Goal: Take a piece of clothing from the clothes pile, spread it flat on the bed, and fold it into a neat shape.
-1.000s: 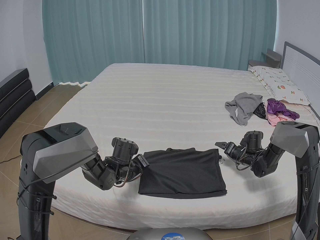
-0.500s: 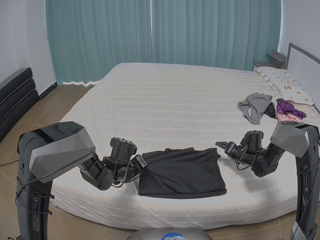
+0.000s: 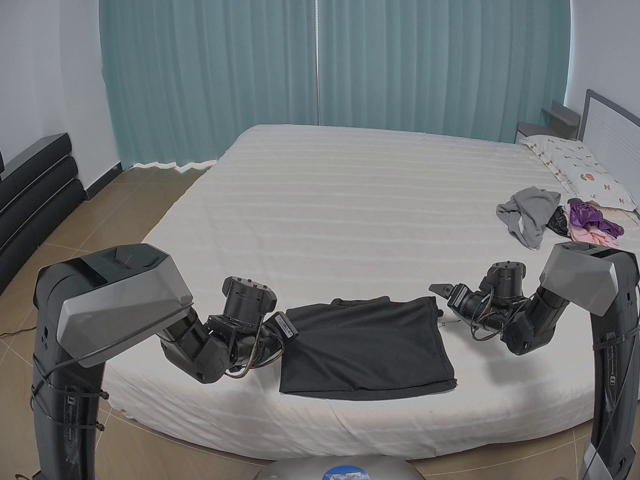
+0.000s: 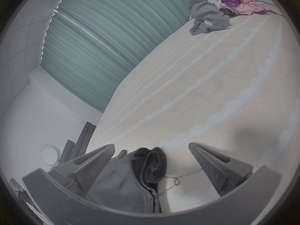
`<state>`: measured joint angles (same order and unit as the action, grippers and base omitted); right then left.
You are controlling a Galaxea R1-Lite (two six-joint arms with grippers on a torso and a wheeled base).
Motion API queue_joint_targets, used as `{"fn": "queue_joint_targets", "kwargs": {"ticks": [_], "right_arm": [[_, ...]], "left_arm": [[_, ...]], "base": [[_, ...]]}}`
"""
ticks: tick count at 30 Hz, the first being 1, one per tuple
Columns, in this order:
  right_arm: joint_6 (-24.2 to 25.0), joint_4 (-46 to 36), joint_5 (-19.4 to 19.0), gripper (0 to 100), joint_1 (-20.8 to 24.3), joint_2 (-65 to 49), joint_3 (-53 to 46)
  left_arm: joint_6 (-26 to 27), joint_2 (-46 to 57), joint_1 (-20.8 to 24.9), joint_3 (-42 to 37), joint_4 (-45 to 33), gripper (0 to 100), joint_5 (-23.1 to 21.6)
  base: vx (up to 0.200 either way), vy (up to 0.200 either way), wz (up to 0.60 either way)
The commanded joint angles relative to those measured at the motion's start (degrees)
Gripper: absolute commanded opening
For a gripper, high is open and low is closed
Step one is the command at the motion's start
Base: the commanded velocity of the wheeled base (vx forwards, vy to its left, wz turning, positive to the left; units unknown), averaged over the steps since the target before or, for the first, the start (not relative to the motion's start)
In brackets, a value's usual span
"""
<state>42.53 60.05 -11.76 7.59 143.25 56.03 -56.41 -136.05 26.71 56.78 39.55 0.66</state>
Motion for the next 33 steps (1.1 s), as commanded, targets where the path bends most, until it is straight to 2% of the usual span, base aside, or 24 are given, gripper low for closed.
{"fn": "queue_joint_targets", "kwargs": {"ticks": [1,8,9,19,22,26,33], "right_arm": [[0.0,0.1,0.0,100,0.1,-0.1,0.0],[0.0,0.0,0.1,100,0.1,-0.1,0.0],[0.0,0.0,0.1,100,0.1,-0.1,0.0],[-0.1,-0.2,0.3,100,0.1,-0.2,-0.4],[-0.1,-0.2,0.3,100,0.1,-0.2,-0.5],[-0.1,-0.2,0.3,100,0.3,-0.3,-0.7],[-0.1,0.0,0.8,100,0.6,-1.2,-1.4]], "left_arm": [[0.0,0.0,0.0,0.0,0.1,0,0.0],[-0.1,0.0,0.0,0.0,0.2,0,0.0],[-0.2,0.0,0.0,0.0,0.3,100,0.0],[-0.4,0.2,-0.4,0.0,0.4,100,0.0],[-2.6,0.8,-1.2,0.3,0.4,100,-0.5],[-5.8,1.8,-2.9,0.4,0.4,100,-1.0],[-6.6,3.1,-6.5,-0.4,0.4,100,-1.0]], "base": [[0.000,0.000,0.00],[0.000,0.000,0.00],[0.000,0.000,0.00],[0.000,0.000,0.00],[0.000,0.000,0.00],[0.000,0.000,0.00],[0.000,0.000,0.00]]}}
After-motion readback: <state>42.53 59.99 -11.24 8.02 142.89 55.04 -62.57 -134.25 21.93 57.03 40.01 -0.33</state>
